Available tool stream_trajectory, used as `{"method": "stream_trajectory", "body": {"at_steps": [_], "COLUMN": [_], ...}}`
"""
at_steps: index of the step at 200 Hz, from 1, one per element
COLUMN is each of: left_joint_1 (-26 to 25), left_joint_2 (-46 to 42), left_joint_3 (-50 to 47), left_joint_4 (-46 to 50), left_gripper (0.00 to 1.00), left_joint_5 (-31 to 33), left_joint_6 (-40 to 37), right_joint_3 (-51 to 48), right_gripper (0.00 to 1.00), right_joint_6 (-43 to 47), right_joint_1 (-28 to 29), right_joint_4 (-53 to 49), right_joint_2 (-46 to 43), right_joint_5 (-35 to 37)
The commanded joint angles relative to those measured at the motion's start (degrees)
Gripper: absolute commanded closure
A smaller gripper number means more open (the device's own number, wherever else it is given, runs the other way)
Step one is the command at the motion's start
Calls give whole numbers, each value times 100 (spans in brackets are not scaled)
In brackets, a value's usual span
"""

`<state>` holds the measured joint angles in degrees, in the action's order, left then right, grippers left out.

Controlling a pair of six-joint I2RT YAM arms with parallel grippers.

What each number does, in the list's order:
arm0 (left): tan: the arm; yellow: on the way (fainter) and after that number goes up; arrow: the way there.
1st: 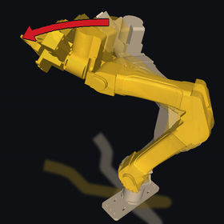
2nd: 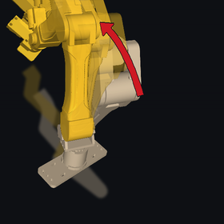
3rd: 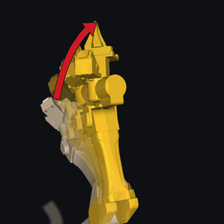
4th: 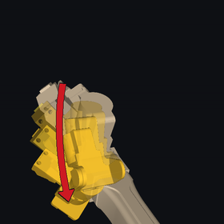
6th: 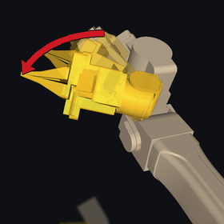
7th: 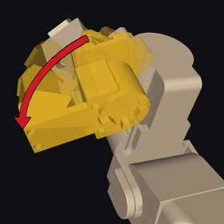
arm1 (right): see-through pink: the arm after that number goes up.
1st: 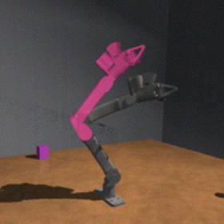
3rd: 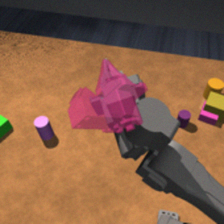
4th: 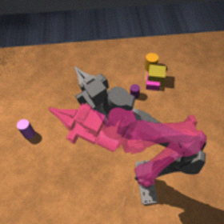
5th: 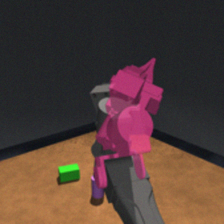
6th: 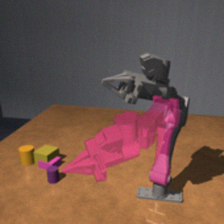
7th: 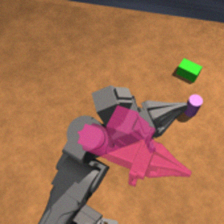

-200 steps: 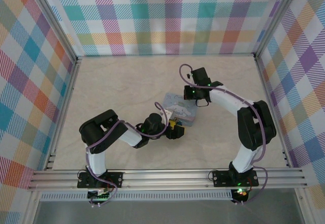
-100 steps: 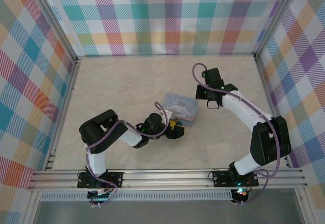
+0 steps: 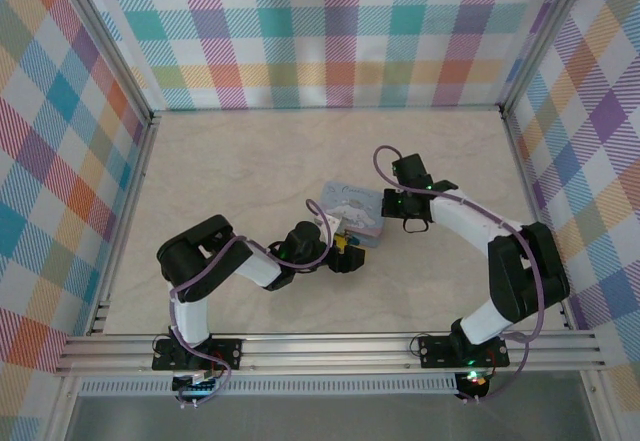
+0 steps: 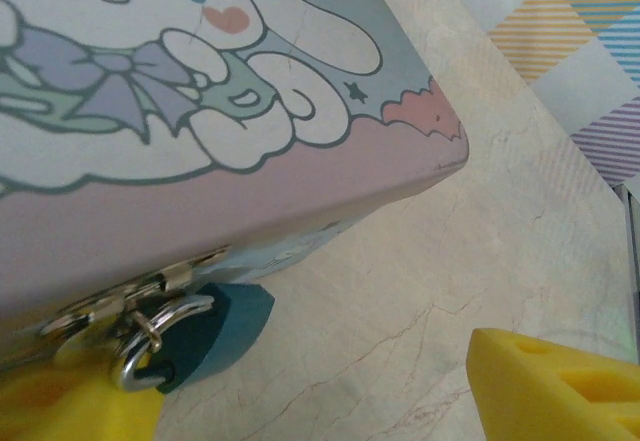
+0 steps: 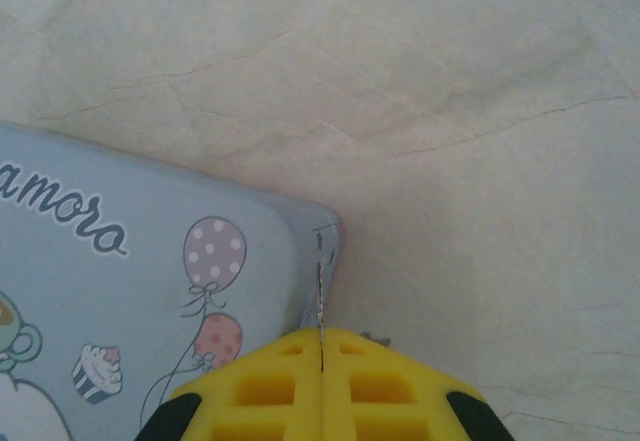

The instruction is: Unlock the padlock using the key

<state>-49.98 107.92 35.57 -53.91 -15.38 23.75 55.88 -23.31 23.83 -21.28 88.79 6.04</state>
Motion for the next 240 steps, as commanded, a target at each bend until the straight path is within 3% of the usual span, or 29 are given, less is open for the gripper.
{"method": "stream_trajectory", "body": {"at_steps": [1,52,113,240], "left_joint_1": [-83,-77,122,433], "left_joint_2": [180,226,-154,-681], "left_joint_3": [237,210,-182,-280], "left_joint_4": [-66,-128,169,1054], "left_gripper": [22,23,46,71], "left_joint_5": [-86,-9,-128,-422], "left_joint_6": [57,130,119,2], "right_joint_3": [-31,-171,-180,-234], "right_gripper": [100,100,100,100], "right_joint_6": [-139,-141,-139,-178], "right_joint_1": [172,183,183,183], "right_joint_4": [159,202,229,317], "right_joint_2": [68,23,6,-20], "right_joint_5": [-341,-306,-270,-305]}}
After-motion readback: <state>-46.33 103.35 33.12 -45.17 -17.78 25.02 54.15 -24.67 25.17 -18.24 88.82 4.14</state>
